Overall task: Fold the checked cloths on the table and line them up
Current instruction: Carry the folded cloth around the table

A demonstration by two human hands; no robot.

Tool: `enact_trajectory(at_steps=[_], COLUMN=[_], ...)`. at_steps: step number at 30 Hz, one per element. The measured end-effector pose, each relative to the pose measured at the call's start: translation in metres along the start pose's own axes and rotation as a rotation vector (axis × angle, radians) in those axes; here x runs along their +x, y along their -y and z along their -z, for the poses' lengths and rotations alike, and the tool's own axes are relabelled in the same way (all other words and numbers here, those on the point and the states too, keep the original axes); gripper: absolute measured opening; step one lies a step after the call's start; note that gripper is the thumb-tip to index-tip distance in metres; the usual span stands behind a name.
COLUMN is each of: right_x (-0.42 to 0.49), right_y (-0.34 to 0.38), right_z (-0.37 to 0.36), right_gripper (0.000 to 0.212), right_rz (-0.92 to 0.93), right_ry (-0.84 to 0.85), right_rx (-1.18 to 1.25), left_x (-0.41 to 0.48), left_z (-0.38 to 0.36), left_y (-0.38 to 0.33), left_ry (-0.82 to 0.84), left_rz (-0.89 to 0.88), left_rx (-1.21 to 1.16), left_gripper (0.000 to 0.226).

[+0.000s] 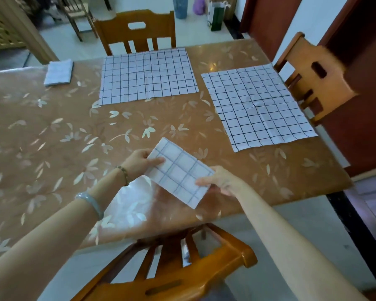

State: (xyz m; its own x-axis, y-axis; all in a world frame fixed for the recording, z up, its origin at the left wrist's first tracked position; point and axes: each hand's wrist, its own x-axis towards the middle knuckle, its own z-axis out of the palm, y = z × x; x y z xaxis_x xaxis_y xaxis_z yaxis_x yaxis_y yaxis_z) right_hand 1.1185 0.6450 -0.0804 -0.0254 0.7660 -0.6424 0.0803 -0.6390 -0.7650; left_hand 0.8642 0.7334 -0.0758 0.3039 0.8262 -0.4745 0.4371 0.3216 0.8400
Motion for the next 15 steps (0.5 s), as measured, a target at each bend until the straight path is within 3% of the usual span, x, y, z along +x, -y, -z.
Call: enact_trajectory(at_steps=[2,6,10,15], right_x=[-0.022,-0.063,-0.112,-0.173], right_y=[0.006,0.006,0.003,-0.025], right_z=[-0.002,-0.007,-0.01,-0.004], right_gripper=[0.029,0.027,0.028,0.026], right_rz=[-0.019,0.032,-0.03,-0.055], right_ry=[-0.01,-0.176,-0.225,-0.357], right_rx=[0.181,0.469,0.539,0.608], left_x=[-0.019,-0.06,-0.101,-0.144], left_z=[-0.004,-0.015,-0.041,-0.078], left_y=[-0.006,-0.013,-0.023,-0.037], left_ry=[-0.002,0.055,0.029,0.067], left_rz=[-0.008,-0.011,0.001,0.024], left_rx=[-0.084,-0.208,-0.285,-0.354], left_gripper=[0.009,0.015,0.007,0.013])
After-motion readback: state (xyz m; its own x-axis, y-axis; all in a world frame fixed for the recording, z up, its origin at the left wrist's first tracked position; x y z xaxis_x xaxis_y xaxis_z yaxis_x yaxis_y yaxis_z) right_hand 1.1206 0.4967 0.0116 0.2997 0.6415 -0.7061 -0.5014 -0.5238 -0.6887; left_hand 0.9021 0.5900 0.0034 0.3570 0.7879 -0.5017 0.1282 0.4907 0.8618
